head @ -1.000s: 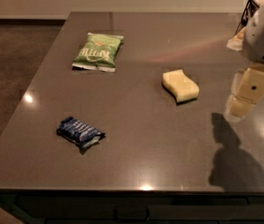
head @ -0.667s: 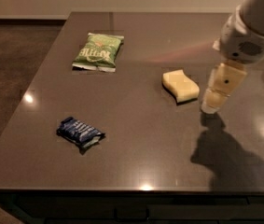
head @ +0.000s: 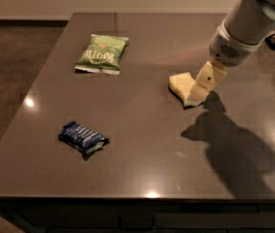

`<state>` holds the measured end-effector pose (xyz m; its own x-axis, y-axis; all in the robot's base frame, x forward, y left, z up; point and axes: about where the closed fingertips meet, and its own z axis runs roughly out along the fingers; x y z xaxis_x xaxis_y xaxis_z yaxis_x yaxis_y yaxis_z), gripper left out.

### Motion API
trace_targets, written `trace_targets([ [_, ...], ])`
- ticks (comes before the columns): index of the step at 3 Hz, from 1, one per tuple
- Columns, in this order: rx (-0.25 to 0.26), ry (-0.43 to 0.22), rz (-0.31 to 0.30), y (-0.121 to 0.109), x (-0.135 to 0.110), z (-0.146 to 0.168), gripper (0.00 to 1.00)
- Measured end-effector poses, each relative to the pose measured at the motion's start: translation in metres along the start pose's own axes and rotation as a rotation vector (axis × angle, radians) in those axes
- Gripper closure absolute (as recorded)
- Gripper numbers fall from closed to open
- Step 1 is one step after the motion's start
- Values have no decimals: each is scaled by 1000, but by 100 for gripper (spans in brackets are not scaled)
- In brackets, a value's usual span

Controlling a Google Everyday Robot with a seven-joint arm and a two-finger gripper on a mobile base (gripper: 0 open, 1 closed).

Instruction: Move sponge near rxbar blueberry

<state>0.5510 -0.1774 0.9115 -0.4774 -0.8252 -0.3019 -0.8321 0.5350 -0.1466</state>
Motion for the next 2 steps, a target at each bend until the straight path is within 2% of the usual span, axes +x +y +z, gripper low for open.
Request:
trace_targets([
  [2,-39,-19,115,-13,-16,42,0],
])
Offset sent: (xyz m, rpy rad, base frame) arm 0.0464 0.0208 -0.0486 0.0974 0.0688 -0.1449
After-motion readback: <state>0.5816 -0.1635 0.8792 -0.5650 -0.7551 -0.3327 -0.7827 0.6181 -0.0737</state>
